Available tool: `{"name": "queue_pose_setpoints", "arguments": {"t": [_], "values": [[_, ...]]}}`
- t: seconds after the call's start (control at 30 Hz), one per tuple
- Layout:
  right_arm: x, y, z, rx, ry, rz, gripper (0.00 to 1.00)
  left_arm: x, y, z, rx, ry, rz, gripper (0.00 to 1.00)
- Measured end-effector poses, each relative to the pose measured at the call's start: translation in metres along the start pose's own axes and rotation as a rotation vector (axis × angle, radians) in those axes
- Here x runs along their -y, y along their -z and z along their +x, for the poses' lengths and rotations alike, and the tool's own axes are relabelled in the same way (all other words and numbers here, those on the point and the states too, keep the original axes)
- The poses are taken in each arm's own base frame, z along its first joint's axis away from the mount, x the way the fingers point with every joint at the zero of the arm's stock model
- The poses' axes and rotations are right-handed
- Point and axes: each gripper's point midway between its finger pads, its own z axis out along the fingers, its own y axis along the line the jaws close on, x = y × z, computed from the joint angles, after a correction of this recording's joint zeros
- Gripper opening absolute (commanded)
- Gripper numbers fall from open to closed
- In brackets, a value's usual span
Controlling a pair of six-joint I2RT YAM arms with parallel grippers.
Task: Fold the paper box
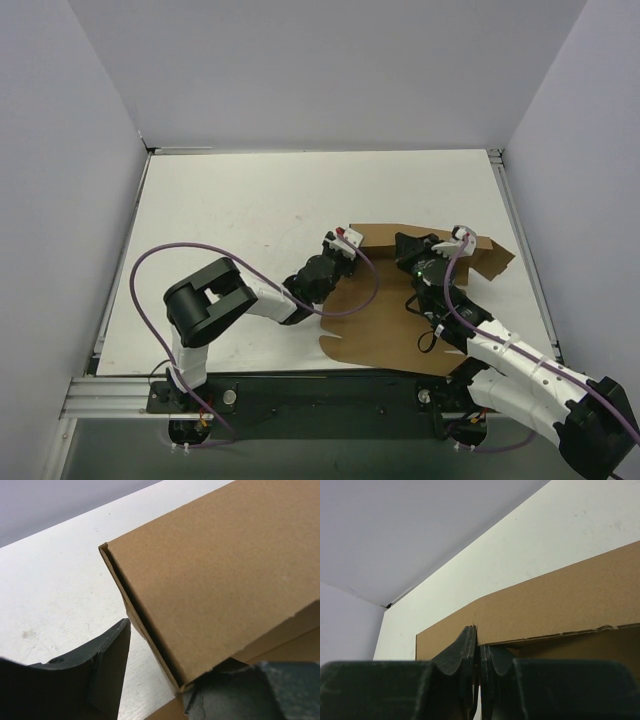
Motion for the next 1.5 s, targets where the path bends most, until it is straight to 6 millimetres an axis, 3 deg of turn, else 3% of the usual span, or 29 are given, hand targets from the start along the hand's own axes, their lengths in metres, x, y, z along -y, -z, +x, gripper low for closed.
{"name": "queue_pose_setpoints", "arguments": {"t": [0.23, 0.73, 0.8, 0.9, 1.0, 1.03, 1.13, 1.27, 1.5], "values": [[-0.004, 0.004, 0.001, -0.012, -0.008, 0.026, 0.00, -0.007, -0.001, -0.002, 0.004, -0.029, -0.063, 0.31], [0.000, 0.009, -0.003, -0.004, -0.051, 0.091, 0.00, -0.007, -0.006, -0.007, 0.023, -0.052, -0.120, 0.13], [0.001, 0.009, -0.003, -0.004, -0.055, 0.095, 0.00, -0.007, -0.006, -0.008, 0.026, -0.056, -0.117, 0.00], [0.002, 0.010, -0.003, -0.008, -0.049, 0.098, 0.00, -0.006, -0.004, -0.006, 0.029, -0.075, -0.098, 0.00], [0.001, 0.013, 0.001, -0.038, -0.035, 0.091, 0.20, -0.007, 0.006, -0.001, 0.031, -0.093, -0.068, 0.00], [-0.001, 0.014, 0.002, -0.054, -0.031, 0.084, 0.39, -0.008, 0.012, 0.000, 0.029, -0.101, -0.056, 0.00], [0.002, 0.018, 0.003, -0.096, 0.013, 0.090, 0.58, -0.022, 0.029, -0.003, 0.015, -0.117, -0.050, 0.00], [0.007, 0.017, -0.013, -0.093, 0.052, 0.131, 0.73, -0.055, 0.033, -0.004, -0.039, -0.107, -0.071, 0.00], [-0.017, 0.030, -0.035, -0.169, 0.179, 0.060, 0.84, -0.108, 0.044, 0.003, -0.182, -0.028, -0.078, 0.00]]}}
